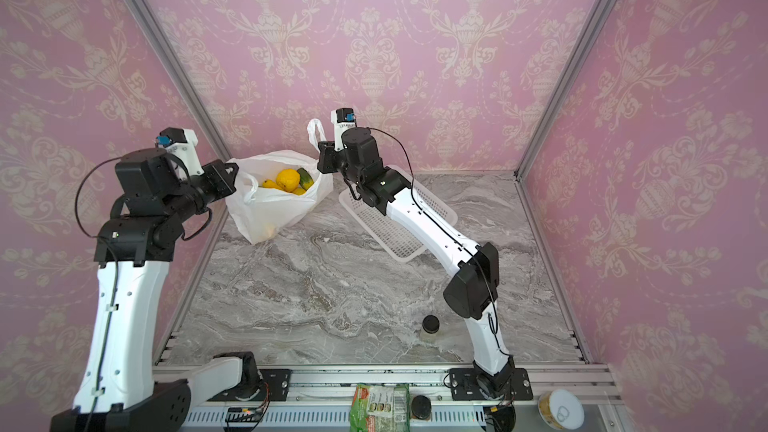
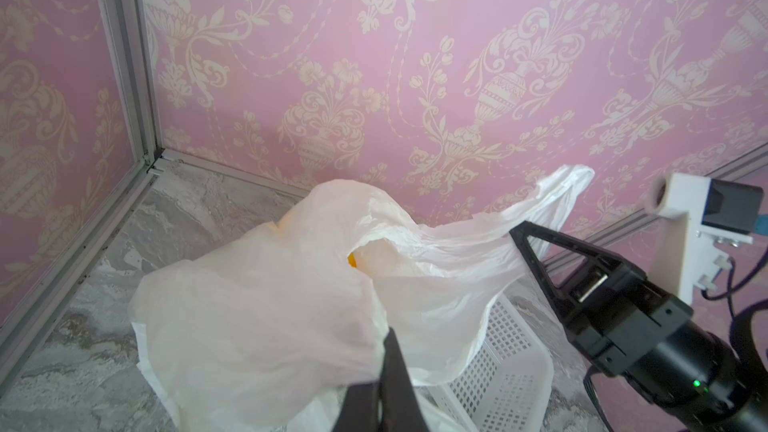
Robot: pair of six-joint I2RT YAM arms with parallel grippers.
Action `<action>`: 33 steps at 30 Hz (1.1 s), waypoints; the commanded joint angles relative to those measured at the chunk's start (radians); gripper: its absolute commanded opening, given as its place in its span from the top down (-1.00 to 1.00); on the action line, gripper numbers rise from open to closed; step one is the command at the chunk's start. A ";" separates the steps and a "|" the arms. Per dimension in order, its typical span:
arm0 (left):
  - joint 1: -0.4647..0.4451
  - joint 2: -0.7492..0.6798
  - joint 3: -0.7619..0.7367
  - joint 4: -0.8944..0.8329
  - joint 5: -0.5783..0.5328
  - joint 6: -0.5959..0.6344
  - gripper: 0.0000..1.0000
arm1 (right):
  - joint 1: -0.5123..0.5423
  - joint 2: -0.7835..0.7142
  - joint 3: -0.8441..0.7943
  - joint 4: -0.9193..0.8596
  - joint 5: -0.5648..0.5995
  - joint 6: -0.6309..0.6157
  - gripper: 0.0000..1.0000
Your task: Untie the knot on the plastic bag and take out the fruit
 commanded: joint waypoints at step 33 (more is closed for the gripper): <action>-0.264 -0.383 -0.695 0.084 0.094 -0.110 1.00 | 0.235 -0.414 -1.084 0.392 0.159 0.539 -1.00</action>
